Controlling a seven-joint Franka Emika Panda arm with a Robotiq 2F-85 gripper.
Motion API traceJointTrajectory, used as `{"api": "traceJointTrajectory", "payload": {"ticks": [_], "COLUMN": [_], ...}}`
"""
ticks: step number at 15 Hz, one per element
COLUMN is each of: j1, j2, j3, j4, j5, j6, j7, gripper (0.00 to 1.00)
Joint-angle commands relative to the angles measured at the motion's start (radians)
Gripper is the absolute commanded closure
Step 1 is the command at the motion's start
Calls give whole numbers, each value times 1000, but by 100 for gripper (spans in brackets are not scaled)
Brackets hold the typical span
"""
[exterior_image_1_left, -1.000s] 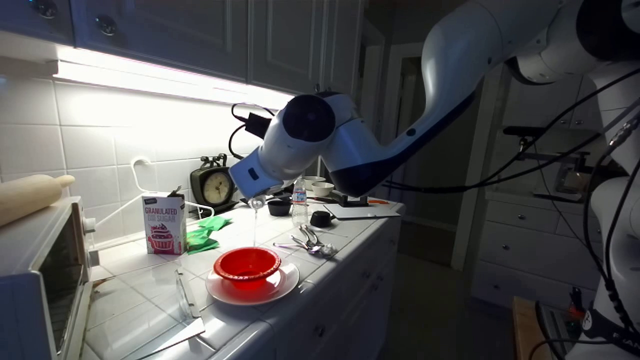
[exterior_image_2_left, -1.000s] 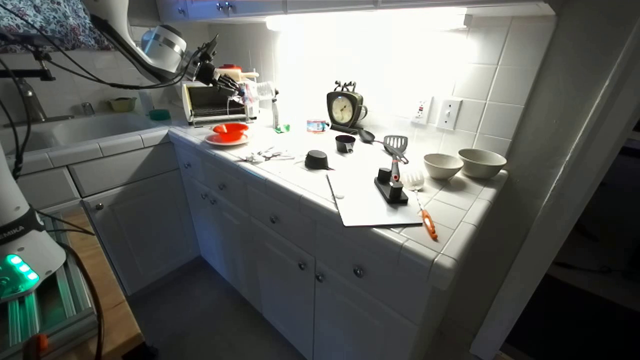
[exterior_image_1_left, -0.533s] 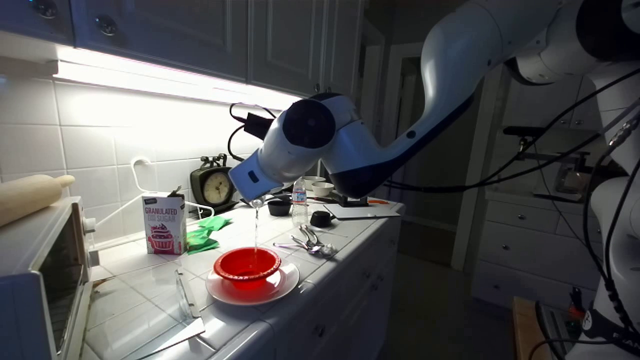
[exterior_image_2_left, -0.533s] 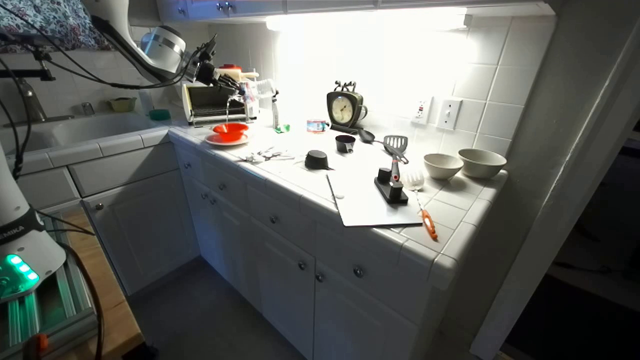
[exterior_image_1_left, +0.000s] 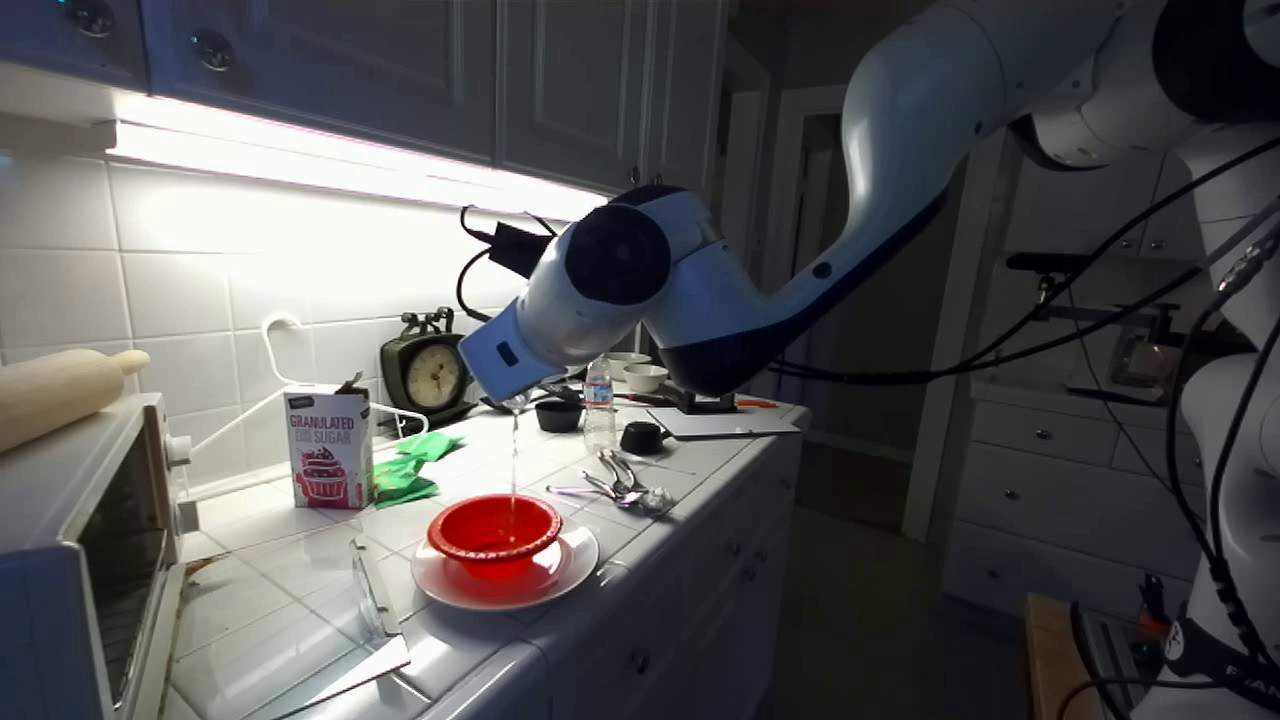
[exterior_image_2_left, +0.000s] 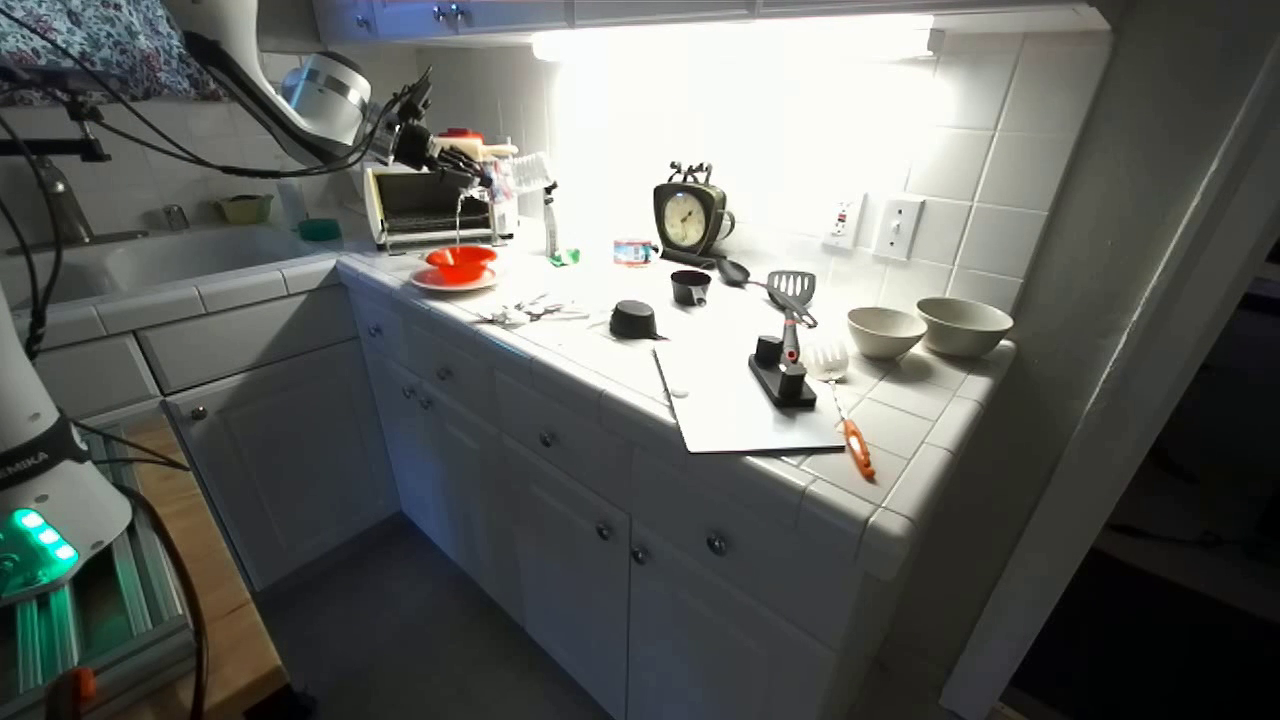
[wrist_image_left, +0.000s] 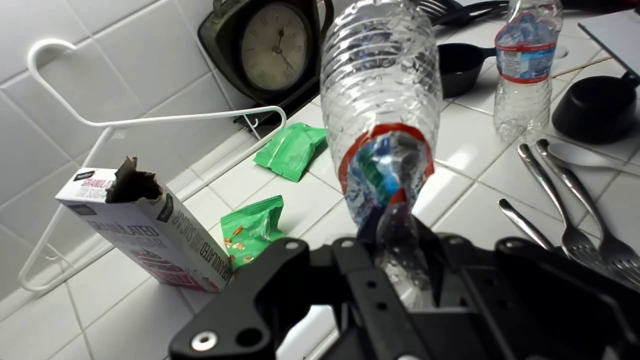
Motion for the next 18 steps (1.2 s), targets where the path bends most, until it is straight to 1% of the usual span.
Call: {"api": "traceJointTrajectory", "payload": {"ticks": [1, 11, 18], "j1": [9, 19, 22], "j2": [6, 0, 2], "j3": [5, 5, 11], "j4": [14, 10, 10], "j5": [-52, -131, -157], "j6": [-36, -88, -121], "j7": [37, 90, 105], "gripper": [98, 98, 98]}}
